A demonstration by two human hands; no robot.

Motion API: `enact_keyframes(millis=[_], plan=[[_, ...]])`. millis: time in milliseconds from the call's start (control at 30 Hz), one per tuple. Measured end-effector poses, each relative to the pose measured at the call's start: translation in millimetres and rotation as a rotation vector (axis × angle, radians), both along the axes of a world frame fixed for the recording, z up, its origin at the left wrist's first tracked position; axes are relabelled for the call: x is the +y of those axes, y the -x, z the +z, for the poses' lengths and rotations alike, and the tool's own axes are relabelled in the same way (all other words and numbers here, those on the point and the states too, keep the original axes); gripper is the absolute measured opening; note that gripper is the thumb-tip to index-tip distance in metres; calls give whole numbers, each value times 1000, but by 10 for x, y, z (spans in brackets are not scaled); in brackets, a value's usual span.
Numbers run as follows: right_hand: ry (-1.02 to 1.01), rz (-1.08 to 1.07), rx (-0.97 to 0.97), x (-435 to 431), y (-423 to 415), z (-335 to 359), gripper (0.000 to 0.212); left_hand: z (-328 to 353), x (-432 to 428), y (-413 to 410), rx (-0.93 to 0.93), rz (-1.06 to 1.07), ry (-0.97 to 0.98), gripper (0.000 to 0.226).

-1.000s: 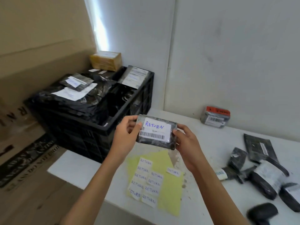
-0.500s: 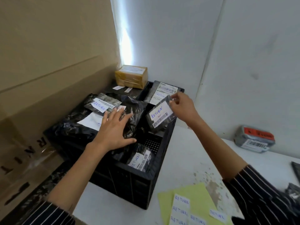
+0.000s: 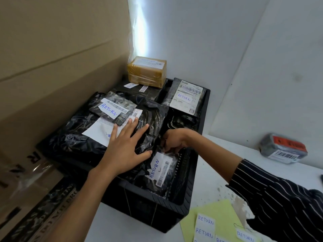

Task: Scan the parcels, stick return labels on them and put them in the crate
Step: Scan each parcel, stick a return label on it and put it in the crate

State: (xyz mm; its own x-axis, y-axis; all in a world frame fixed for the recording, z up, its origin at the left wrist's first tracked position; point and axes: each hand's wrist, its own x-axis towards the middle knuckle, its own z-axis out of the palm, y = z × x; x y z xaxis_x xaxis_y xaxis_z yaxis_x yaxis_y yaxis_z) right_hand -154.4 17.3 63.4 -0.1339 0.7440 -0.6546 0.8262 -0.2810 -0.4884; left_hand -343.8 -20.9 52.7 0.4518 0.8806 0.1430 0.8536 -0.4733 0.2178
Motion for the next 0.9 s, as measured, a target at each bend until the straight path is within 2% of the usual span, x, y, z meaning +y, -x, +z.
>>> enact_keyframes(millis=[100, 233, 333, 400, 500, 600, 733, 900], plan=[[45, -42, 28, -1, 12, -97, 24, -20, 3, 7, -18, -13, 6, 95], [81, -58, 40, -18, 9, -130, 31, -10, 0, 2, -22, -19, 25, 98], [7, -70, 56, -63, 1, -57, 32, 18, -26, -7, -32, -21, 31, 113], [-111, -84, 68, -142, -38, 35, 29, 74, -82, -30, -83, -32, 66, 115], [-347, -117, 158, -328, -189, 195, 22, 196, -202, -140, -185, -53, 87, 79], [-461, -214, 425, -653, -420, 369, 18, 319, -360, -354, -331, -100, 58, 49], [-573, -340, 599, -1283, -882, 421, 22, 451, -717, -805, -532, -211, 73, 30], [-611, -630, 547, -2292, -1632, -72, 16, 282, -1318, -1602, -710, -359, 313, 16]])
